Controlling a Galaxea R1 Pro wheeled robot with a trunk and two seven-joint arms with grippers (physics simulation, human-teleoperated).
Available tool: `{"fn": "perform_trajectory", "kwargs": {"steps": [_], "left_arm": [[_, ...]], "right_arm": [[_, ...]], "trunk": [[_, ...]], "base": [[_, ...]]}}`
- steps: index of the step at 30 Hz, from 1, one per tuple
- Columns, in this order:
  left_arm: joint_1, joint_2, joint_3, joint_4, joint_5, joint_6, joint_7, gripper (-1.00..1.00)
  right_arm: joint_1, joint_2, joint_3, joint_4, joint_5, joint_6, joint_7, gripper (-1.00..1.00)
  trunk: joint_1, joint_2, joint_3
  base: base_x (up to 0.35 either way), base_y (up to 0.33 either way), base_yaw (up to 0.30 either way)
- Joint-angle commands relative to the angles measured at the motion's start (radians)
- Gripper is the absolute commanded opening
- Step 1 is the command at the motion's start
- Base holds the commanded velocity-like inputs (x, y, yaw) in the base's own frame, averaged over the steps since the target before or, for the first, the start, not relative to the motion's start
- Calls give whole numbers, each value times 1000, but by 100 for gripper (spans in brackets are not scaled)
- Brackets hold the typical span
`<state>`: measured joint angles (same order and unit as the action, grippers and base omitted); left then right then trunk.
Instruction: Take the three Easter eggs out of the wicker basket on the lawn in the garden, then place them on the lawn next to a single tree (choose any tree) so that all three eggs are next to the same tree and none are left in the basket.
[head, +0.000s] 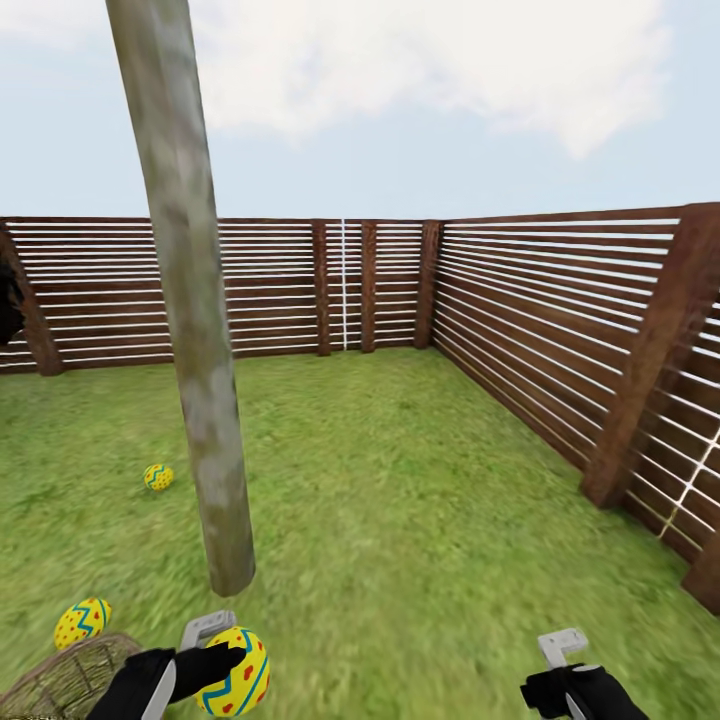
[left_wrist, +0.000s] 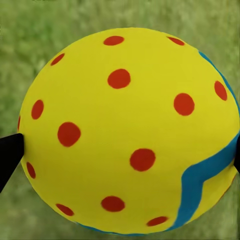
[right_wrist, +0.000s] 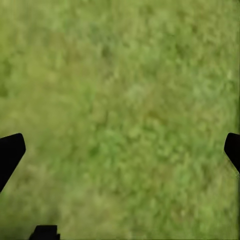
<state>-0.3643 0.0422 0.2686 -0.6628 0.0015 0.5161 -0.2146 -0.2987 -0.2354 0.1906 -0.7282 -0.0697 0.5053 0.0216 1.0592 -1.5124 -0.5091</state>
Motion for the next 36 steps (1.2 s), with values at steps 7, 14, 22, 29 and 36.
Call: {"fn": "perform_trajectory", "kwargs": {"steps": [7,14,22,29,36], "left_arm": [[-1,-1,4,-3,0,7,-6,-100],[-1,-2,6,5,0,7,-6,-100],[-1,-5,4,7,0,7,-2,-100],[-1,-4,4,5,0,7,-2,-100],[-1,-4,6,8,0,7,-3,-100]], "right_arm": [[0,-3,3,-2,-8,5,-2,100],[0,-28,-2,4,-22,-17,4,100],[0,-25,1,3,-17,-17,3,100],[0,-19,0,4,-13,-17,2,100],[0,-32,-3,3,-20,-17,3,100]], "trunk": [[0,-1,-1],[0,-1,-1],[0,-1,-1],[0,-1,-1],[0,-1,-1]], "base": [[212,-290,291],[204,-213,32],[96,-267,114],[126,-333,287],[151,-331,290]]}}
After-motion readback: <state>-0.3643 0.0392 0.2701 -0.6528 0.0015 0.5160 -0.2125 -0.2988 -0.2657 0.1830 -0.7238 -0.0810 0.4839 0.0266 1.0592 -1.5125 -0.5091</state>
